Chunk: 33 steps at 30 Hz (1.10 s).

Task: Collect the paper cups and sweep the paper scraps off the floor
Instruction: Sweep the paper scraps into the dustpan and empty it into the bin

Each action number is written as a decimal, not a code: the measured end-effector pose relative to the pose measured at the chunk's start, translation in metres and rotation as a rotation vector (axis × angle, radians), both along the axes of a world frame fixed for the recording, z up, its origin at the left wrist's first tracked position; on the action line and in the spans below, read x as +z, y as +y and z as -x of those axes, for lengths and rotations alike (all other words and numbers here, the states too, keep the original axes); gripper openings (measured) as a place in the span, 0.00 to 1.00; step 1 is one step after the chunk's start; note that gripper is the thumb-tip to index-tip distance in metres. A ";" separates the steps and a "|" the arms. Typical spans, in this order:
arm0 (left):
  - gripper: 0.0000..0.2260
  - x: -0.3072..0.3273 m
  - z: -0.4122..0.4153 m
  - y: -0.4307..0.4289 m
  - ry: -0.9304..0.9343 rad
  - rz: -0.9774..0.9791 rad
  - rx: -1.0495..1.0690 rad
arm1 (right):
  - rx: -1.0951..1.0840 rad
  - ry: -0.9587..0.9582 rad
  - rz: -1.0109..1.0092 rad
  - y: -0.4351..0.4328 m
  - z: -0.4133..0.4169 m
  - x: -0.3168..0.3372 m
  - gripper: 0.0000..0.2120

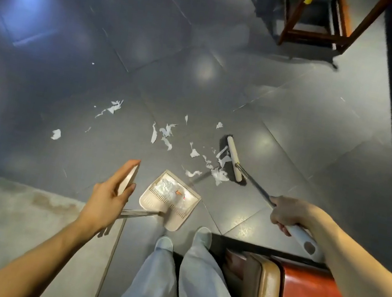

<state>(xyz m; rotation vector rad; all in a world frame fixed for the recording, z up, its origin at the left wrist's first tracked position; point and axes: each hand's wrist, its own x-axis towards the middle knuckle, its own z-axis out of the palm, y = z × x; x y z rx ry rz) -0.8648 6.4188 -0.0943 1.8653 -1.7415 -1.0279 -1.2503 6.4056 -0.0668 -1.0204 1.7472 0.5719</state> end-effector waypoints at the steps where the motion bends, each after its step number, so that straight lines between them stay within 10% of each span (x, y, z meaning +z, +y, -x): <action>1: 0.30 -0.001 0.001 -0.002 0.016 0.003 0.018 | 0.018 -0.017 -0.008 -0.003 -0.006 -0.002 0.26; 33: 0.28 0.005 0.071 -0.094 0.129 0.050 0.121 | 0.269 -0.254 -0.165 -0.061 -0.007 0.016 0.29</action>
